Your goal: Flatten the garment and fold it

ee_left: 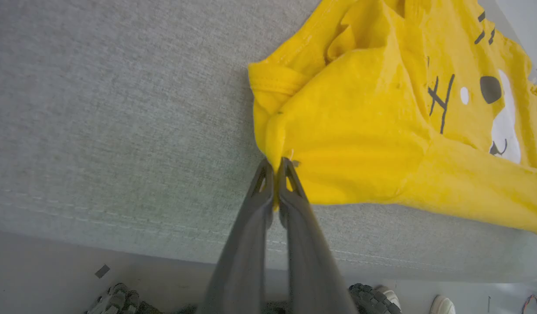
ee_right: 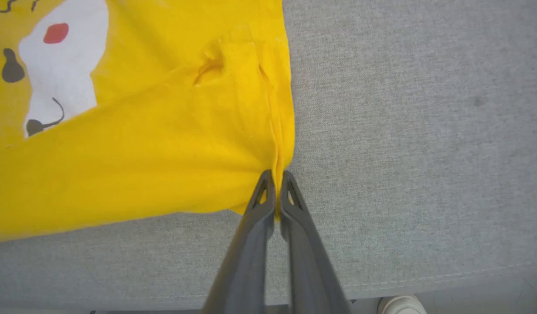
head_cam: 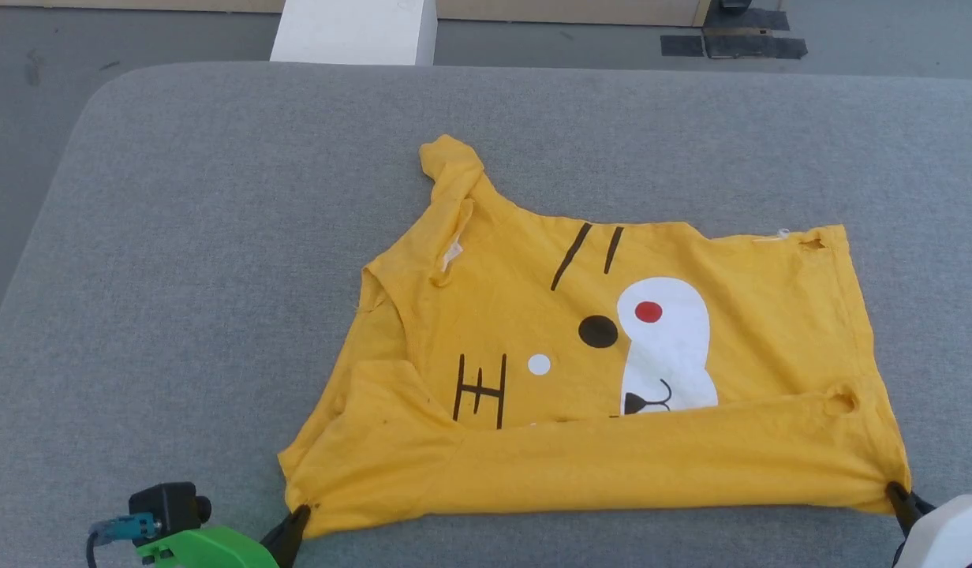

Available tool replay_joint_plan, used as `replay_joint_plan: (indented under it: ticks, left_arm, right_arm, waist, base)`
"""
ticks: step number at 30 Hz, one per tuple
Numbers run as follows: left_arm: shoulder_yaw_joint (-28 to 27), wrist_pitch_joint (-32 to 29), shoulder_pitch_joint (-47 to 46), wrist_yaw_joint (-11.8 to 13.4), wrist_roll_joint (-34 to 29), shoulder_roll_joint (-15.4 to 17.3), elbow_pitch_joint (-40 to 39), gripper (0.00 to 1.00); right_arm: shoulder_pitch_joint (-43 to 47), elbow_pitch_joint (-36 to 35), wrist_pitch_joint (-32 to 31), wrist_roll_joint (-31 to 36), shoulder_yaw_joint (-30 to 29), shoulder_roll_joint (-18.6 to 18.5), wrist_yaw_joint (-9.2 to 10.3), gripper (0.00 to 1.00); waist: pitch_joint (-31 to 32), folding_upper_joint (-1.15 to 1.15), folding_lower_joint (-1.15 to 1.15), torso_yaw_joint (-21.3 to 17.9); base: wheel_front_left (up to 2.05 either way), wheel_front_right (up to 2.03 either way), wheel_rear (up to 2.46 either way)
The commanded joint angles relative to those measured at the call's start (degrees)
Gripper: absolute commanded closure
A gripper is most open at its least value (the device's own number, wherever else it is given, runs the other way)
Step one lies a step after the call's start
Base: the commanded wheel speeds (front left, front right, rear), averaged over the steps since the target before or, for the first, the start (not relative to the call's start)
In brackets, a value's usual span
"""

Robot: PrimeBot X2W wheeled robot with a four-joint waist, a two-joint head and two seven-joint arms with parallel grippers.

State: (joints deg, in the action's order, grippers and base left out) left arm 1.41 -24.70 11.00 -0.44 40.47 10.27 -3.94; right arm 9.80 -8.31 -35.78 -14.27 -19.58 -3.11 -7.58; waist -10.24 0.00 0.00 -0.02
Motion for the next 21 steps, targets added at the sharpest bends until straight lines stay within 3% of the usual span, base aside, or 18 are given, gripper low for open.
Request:
replay_joint_plan:
  ticks: [1,13,15,16,17,18,19,20,21]
  left_arm:
    - [0.12,0.09,-0.69,-0.28,0.43,-0.30,0.95,1.00]
    - [0.41,1.64,-4.25,-0.90,0.33,-0.27,8.04,1.00]
    - [0.02,2.78,-4.50,-0.99,0.43,-0.52,8.33,1.00]
    - [-0.16,3.32,-4.67,-1.17,0.68,-0.72,8.42,0.84]
    - [-0.31,3.70,-4.80,-1.31,0.92,-0.89,8.41,0.69]
    - [-0.45,4.08,-4.93,-1.49,1.16,-1.03,8.35,0.49]
    - [-0.52,4.27,-5.00,-1.59,1.30,-1.08,8.29,0.38]
    - [-0.62,4.54,-5.06,-1.72,1.46,-1.13,8.13,0.22]
    - [-0.76,4.85,-5.10,-1.78,1.59,-1.21,7.91,0.15]
  right_arm:
    - [0.59,0.64,0.43,0.02,0.03,0.06,0.09,1.00]
    - [-1.48,5.97,3.35,0.54,0.10,0.21,0.09,1.00]
    - [-1.93,6.52,4.33,0.07,0.15,0.22,0.09,0.35]
    - [-2.10,6.81,4.73,-0.06,0.19,0.22,0.09,0.00]
    - [-2.25,7.00,5.01,-0.27,0.14,0.22,0.09,0.00]
    - [-2.46,7.11,5.42,-0.52,0.04,0.22,0.09,0.00]
    - [-2.61,7.11,5.76,-0.62,0.04,0.22,0.09,0.00]
    - [-2.77,7.11,6.02,-0.71,0.06,0.22,0.09,0.00]
    - [-2.90,7.06,6.21,-0.93,0.03,0.23,0.09,0.00]
  waist:
    - [-0.13,0.00,0.00,0.04]
    - [-0.60,0.00,0.00,-0.58]
    - [-0.62,0.00,0.00,-0.61]
    - [-0.62,0.00,0.00,-0.60]
    - [-0.61,0.00,0.00,-0.57]
    - [-0.62,0.00,0.00,-0.52]
    - [-0.63,0.00,0.00,-0.47]
    - [-0.64,0.00,0.00,-0.38]
    - [-0.65,0.00,0.00,-0.29]
  base:
    - [0.00,0.00,0.00]
    - [0.00,0.00,0.00]
    - [0.00,0.00,0.00]
    - [0.00,0.00,0.00]
    - [0.00,0.00,0.00]
    - [0.00,0.00,0.00]
    - [0.00,0.00,0.00]
    - [0.00,0.00,0.00]
    - [0.00,0.00,0.00]
